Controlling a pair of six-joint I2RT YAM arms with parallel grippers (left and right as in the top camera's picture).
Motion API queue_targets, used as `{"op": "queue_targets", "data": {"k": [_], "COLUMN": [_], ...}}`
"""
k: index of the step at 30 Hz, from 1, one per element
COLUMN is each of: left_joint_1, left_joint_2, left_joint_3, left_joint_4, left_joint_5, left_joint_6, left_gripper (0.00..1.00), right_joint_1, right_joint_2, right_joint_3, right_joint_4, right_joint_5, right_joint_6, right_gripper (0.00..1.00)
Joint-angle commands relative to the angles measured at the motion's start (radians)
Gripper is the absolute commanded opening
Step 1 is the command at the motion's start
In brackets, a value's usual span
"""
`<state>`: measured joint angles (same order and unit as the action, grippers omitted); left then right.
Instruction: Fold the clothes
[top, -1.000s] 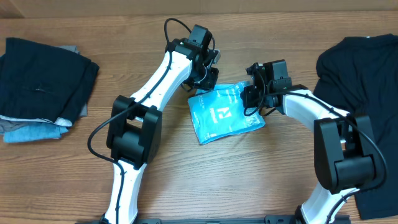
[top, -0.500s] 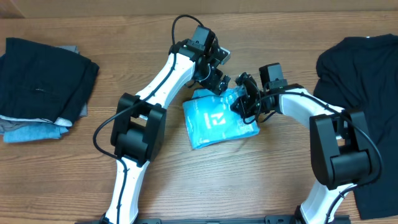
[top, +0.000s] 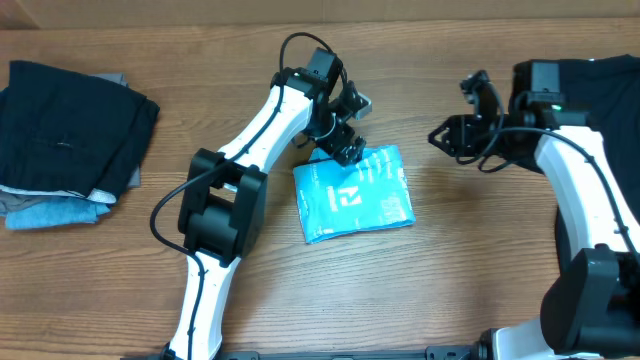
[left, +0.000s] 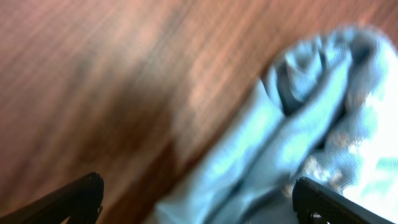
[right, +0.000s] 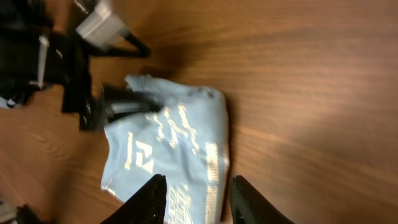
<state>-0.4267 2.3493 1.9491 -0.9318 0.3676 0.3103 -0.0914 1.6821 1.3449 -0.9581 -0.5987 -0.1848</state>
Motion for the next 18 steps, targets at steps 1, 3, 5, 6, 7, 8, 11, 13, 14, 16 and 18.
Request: {"op": "queue_targets", "data": {"k": [1,3,5,6,7,8,11,13,14,16,18], "left_joint_1": [0.09,0.121,0.147,0.152,0.147,0.139,0.086,0.048,0.031,-0.003,-0.024], "left_joint_2": [0.011,0.011,0.011,0.011,0.011,0.013,0.017,0.017,0.018,0.018,0.019], "left_joint_3": [0.056,0.095,0.141,0.151,0.154,0.154,0.154,0.154,0.153,0.149,0.148], "left_joint_4": [0.029,0.014,-0.036,-0.054,-0.089,-0.106,-0.171,-0.196,-0.203,-0.205,-0.202], "left_joint_5": [0.142,0.22,0.3,0.332,0.388,0.386,0.309,0.238,0.215,0.14,0.088], "left_joint_6": [-0.072,-0.032,0.039,0.066,0.127,0.157,0.264,0.329,0.353,0.399,0.426], "left_gripper": [1.0,1.0,1.0,1.0,1.0,1.0,1.0,1.0,1.0,1.0,1.0], "right_joint_1": [-0.055,-0.065,-0.067,-0.067,-0.067,-0.067,-0.067,-0.067,-0.067,-0.067,-0.067], "right_joint_2": [-0.021,-0.021,-0.021,-0.021,-0.021,-0.021,-0.021,-0.021,-0.021,-0.021,-0.021], "right_joint_3": [0.009,0.009,0.009,0.009,0.006,0.003,0.003,0.003,0.003,0.003,0.003], "right_joint_4": [-0.034,-0.05,-0.071,-0.079,-0.095,-0.096,-0.106,-0.124,-0.131,-0.129,-0.129], "right_joint_5": [-0.008,0.0,0.033,0.05,0.098,0.115,0.145,0.184,0.214,0.24,0.24], "right_joint_6": [0.001,0.002,0.001,0.002,0.002,0.002,0.001,0.002,0.001,0.001,0.001], "right_gripper": [0.41,0.61,0.8,0.95,1.0,1.0,1.0,1.0,1.0,1.0,1.0]}}
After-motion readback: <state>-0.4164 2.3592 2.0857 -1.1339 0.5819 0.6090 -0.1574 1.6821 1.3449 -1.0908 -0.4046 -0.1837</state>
